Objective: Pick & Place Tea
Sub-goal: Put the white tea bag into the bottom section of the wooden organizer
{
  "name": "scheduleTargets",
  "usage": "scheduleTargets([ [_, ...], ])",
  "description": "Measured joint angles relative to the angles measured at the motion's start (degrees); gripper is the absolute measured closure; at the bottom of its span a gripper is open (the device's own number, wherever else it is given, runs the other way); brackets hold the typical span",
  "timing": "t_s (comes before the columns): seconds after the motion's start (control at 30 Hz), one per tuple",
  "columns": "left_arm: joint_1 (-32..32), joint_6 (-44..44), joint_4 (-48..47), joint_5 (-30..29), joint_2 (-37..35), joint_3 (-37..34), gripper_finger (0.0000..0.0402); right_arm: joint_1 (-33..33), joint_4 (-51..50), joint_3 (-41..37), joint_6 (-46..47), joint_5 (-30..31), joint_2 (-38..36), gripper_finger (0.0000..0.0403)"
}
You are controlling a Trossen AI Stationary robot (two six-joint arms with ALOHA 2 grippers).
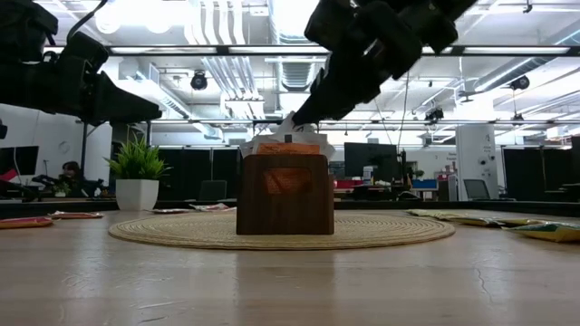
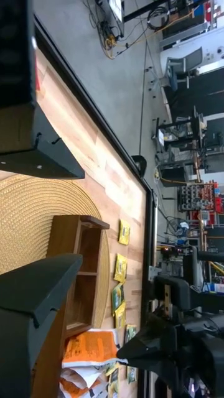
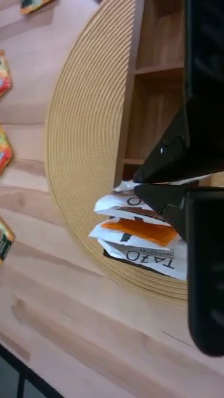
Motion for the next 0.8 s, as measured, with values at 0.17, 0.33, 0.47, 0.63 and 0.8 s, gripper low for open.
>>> scheduleTargets([
  [0.17, 0.0, 0.0, 0.0, 0.0, 0.0, 0.0, 0.0199, -0.1, -10.1, 6.0, 0.9, 1.9, 0.0, 0.0395],
  [0.33, 0.0, 0.0, 0.0, 0.0, 0.0, 0.0, 0.0199, -0.1, -14.6, 10.0, 2.2, 1.8, 0.0, 0.0395],
  [0.47, 0.0, 0.0, 0.0, 0.0, 0.0, 0.0, 0.0199, -0.2, -17.0, 11.6, 3.6, 1.8, 0.0, 0.0395],
  [0.63, 0.0, 0.0, 0.0, 0.0, 0.0, 0.0, 0.0199, -0.2, -19.4, 13.9, 5.9, 1.7, 1.5, 0.0395],
  [0.8, 0.0, 0.0, 0.0, 0.0, 0.0, 0.0, 0.0199, -0.2, -27.2, 21.3, 7.2, 2.0, 7.5, 0.0395],
])
